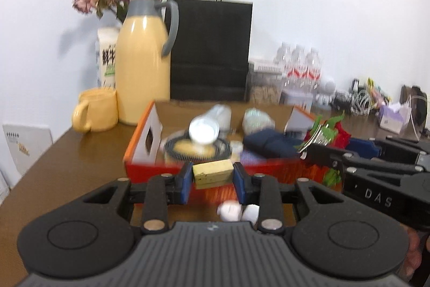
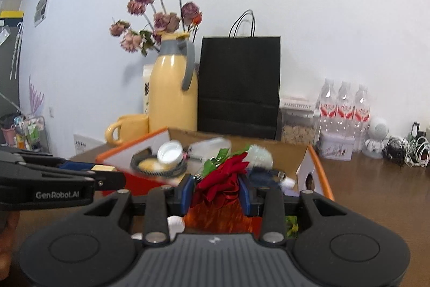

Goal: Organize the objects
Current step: 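Carry rose and sponge into the box and open both grippers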

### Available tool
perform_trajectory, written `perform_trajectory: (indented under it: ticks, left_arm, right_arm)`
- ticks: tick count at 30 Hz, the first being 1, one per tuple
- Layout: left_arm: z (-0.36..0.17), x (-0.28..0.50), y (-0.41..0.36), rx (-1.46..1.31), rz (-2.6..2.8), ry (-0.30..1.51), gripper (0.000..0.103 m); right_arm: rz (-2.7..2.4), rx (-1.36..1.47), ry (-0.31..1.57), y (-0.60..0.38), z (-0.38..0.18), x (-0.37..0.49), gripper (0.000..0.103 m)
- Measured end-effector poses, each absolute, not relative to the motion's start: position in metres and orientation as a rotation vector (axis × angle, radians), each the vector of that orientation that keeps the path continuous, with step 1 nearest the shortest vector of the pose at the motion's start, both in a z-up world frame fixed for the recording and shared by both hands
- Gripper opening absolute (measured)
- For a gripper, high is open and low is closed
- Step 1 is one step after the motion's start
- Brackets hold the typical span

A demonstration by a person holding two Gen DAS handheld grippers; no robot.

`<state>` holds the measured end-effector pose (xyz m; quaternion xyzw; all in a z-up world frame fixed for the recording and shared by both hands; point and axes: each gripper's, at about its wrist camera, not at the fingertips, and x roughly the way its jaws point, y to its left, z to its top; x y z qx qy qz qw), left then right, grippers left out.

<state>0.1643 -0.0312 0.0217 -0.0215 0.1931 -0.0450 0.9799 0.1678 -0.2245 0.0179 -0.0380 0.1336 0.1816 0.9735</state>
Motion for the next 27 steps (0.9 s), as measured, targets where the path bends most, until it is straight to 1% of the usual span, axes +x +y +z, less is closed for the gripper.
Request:
perform_trajectory:
  ticks: [5,10,16,22,25,26,27]
  left_arm:
    - [0.044,0.189,-0.04,-0.038,-0.077,0.327,0.032]
    - [0.057,0.221,-0.047,-0.049,-0.04,0.278,0.032]
    - [0.059,0.261,-0.05,-0.104,-0.01,0.253,0.032]
    - [0.041,0.277,-0.053,-0.078,0.006,0.284,0.032]
    - [0.037,0.277,-0.052,-0.072,0.018,0.286,0.033]
    - [0.037,0.276,-0.051,-0.071,0.032,0.285,0.045]
    - [0.037,0.276,-0.05,-0.068,0.043,0.285,0.057]
  right_arm:
    - [0.331,-0.1,0.217,-0.222,0.041,0.193,0.034]
    - [0.296,-0.075,0.207,-0.221,0.053,0.23,0.034]
    - [0.256,-0.013,0.271,-0.22,0.038,0.276,0.034]
    - [0.267,-0.035,0.323,-0.22,0.02,0.283,0.035]
    - [0.263,-0.047,0.33,-0.219,0.016,0.28,0.037]
    - [0.255,-0.051,0.329,-0.219,0.015,0.279,0.04]
    - [0.248,-0.053,0.328,-0.219,0.014,0.277,0.046]
